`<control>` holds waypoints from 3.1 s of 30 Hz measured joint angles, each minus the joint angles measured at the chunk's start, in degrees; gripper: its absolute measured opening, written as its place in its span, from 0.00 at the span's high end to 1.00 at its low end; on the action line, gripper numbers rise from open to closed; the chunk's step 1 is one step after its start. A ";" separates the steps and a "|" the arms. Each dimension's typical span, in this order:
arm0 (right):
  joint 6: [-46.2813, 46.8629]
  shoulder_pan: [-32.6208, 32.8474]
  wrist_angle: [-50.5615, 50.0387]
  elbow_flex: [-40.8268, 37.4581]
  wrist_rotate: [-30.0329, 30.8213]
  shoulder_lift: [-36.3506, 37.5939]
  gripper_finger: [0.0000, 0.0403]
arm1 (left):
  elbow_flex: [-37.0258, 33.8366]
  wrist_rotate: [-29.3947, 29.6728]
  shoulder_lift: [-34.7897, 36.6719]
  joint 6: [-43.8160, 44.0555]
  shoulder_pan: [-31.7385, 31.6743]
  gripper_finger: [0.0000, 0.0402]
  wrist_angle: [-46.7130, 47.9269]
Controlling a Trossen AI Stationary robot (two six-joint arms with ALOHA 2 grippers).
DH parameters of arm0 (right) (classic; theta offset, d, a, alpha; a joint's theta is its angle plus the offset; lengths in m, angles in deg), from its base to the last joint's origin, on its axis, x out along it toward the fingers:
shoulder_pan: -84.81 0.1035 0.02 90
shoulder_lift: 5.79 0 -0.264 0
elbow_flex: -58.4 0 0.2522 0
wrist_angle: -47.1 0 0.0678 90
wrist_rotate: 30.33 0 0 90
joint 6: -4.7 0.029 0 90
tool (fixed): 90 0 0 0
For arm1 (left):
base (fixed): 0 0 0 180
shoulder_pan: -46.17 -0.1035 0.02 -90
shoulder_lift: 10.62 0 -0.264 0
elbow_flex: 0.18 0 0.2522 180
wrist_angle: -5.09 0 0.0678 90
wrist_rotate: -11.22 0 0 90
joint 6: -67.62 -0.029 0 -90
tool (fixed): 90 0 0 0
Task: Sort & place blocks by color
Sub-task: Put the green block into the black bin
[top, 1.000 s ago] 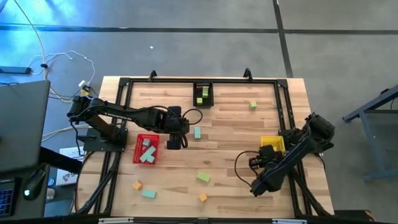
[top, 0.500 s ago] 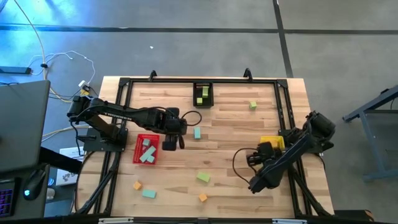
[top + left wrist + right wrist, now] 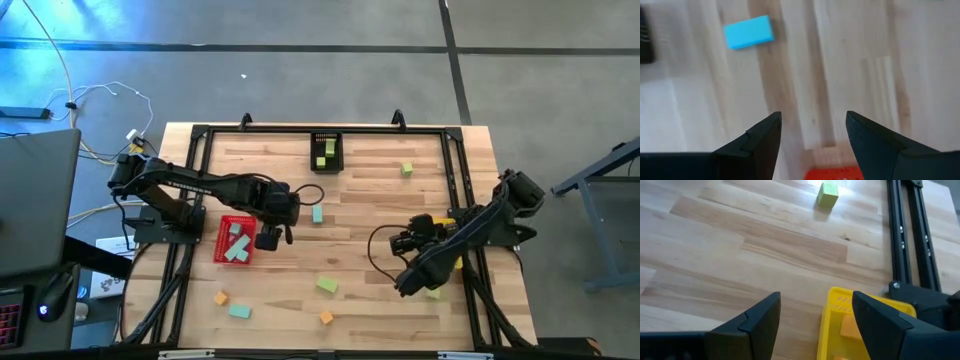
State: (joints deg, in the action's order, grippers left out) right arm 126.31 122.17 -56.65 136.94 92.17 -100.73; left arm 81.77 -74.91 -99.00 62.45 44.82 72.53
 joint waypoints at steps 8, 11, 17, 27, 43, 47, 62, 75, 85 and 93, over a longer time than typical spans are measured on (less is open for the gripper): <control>-12.17 -3.58 -0.02 5.30 0.15 0.22 0.42 | -2.17 -4.55 0.43 -0.01 2.87 0.49 0.42; -17.00 -5.09 -0.01 8.55 2.52 0.22 0.42 | -3.93 -5.82 1.31 0.47 4.32 0.49 0.02; -28.96 -10.40 0.01 15.13 6.76 0.24 0.42 | -6.41 -5.67 2.29 2.70 6.79 0.49 -0.50; -49.87 -26.45 -0.01 21.43 2.69 0.25 0.42 | -8.74 -5.25 8.61 2.66 9.97 0.49 -0.27; -81.68 -59.18 3.91 21.03 -17.35 0.25 0.42 | -14.55 0.72 18.81 8.13 10.15 0.49 -1.93; -86.91 -65.27 6.05 19.72 -19.37 0.25 0.42 | -14.99 0.87 19.26 8.21 10.11 0.49 -1.96; -93.33 -78.21 22.62 5.13 -24.63 0.22 0.42 | -15.04 1.07 19.21 9.05 10.11 0.49 -2.09; -93.61 -80.52 39.26 -6.13 -24.41 0.22 0.42 | -15.04 1.43 19.21 9.05 10.11 0.49 -2.15; -92.03 -80.50 47.61 -12.67 -23.27 0.22 0.47 | -15.04 1.49 19.19 9.04 10.11 0.49 -2.65; -91.65 -80.50 49.94 -14.00 -23.59 0.25 0.74 | -15.04 1.49 19.17 7.98 10.11 0.49 -3.53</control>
State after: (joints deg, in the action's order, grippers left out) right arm 34.66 41.68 -6.71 122.94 68.58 -100.49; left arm 66.73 -73.42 -79.83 70.43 54.93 69.00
